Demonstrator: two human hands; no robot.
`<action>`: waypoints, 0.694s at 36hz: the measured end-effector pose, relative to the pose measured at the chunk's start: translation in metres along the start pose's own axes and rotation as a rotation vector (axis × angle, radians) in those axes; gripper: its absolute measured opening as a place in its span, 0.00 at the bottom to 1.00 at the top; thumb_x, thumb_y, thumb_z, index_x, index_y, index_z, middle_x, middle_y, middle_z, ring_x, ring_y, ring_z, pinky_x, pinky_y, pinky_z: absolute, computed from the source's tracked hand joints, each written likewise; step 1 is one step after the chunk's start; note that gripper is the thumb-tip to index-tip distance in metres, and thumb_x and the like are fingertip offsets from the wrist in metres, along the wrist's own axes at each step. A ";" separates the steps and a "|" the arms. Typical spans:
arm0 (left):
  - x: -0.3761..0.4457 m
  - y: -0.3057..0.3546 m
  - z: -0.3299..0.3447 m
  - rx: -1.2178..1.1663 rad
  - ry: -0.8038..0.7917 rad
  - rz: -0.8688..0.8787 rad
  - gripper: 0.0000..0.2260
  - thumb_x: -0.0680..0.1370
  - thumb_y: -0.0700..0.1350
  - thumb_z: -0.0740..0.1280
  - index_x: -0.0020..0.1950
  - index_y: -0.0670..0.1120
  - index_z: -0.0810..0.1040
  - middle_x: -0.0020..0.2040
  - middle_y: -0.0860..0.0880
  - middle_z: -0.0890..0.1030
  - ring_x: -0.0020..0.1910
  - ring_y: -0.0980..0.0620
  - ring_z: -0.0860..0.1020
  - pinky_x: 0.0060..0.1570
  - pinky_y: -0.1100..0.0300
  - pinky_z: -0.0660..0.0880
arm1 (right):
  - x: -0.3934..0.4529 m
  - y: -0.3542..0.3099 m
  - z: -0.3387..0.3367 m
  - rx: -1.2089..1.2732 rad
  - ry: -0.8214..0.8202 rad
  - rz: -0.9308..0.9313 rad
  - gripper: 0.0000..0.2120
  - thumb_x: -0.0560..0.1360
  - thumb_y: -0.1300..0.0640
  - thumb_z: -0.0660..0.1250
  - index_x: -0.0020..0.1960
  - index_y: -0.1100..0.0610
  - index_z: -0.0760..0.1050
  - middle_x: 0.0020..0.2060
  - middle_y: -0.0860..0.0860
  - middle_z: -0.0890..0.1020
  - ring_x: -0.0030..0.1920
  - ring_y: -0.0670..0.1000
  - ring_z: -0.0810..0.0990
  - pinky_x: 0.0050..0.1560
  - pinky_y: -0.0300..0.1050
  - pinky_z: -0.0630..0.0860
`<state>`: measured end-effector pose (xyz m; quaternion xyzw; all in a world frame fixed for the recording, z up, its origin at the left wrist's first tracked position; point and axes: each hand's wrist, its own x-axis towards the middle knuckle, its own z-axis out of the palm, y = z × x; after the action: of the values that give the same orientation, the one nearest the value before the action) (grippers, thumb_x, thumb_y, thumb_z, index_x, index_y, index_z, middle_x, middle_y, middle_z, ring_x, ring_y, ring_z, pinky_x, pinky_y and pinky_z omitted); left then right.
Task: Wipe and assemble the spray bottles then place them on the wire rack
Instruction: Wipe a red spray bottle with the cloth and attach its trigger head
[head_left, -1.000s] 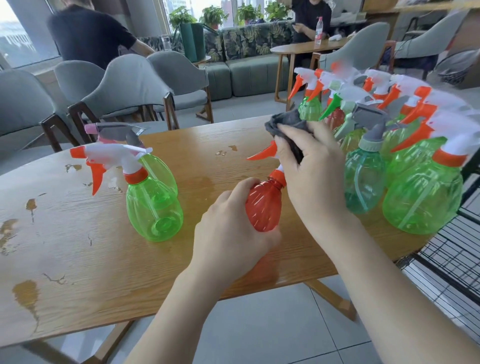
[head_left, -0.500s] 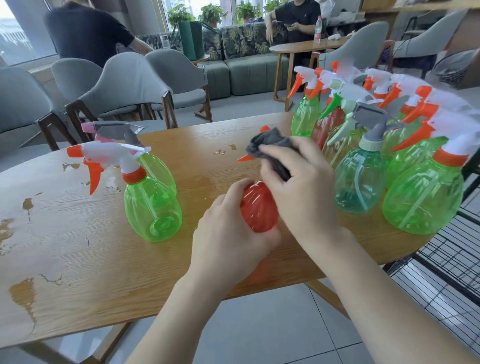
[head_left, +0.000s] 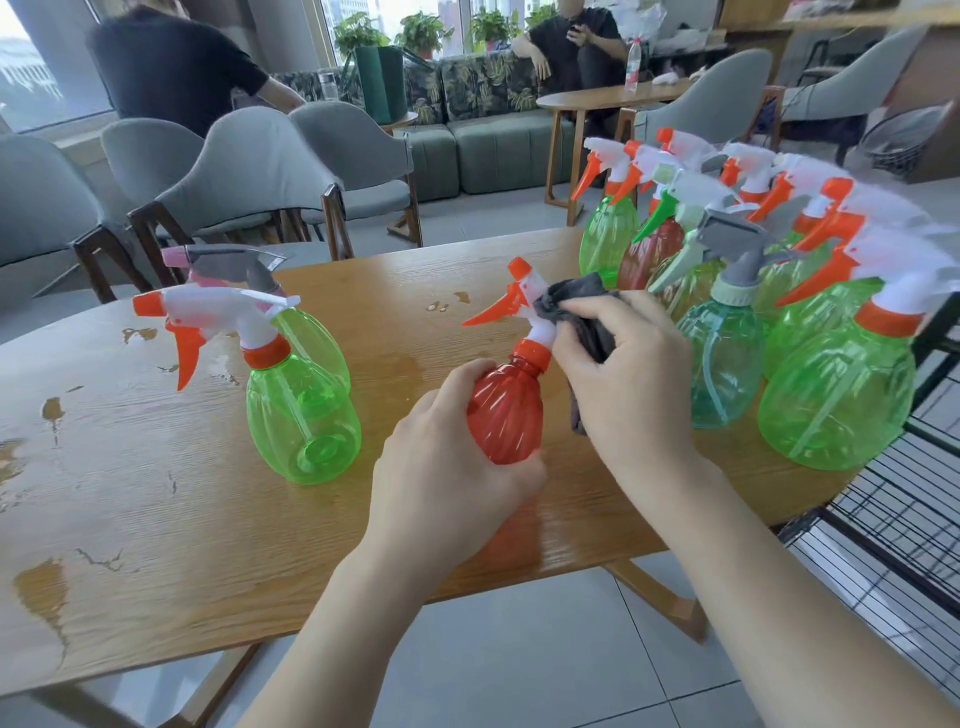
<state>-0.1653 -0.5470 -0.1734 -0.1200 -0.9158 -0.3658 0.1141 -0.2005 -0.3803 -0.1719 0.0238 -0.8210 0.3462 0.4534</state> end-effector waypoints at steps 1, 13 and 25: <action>0.000 0.000 0.000 0.000 0.002 0.000 0.36 0.63 0.63 0.71 0.71 0.64 0.70 0.55 0.59 0.80 0.52 0.55 0.80 0.54 0.51 0.79 | -0.001 0.000 0.000 -0.003 0.006 0.013 0.07 0.76 0.63 0.72 0.53 0.59 0.85 0.46 0.53 0.81 0.44 0.47 0.78 0.46 0.24 0.68; 0.003 -0.007 0.002 -0.052 0.082 -0.051 0.35 0.63 0.67 0.71 0.70 0.65 0.67 0.55 0.59 0.79 0.53 0.56 0.79 0.52 0.54 0.78 | -0.011 -0.009 -0.007 0.314 -0.232 0.277 0.06 0.77 0.56 0.74 0.53 0.49 0.86 0.48 0.43 0.85 0.49 0.40 0.83 0.52 0.36 0.78; -0.008 -0.003 0.011 -0.038 0.135 -0.057 0.37 0.75 0.62 0.67 0.80 0.59 0.54 0.70 0.51 0.69 0.66 0.46 0.74 0.56 0.52 0.73 | -0.027 -0.010 -0.018 0.023 -0.364 0.360 0.14 0.82 0.49 0.67 0.66 0.49 0.81 0.70 0.50 0.75 0.70 0.49 0.72 0.67 0.39 0.65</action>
<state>-0.1599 -0.5427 -0.1856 -0.0708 -0.9019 -0.3938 0.1629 -0.1676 -0.3848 -0.1805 -0.0555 -0.8761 0.4207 0.2291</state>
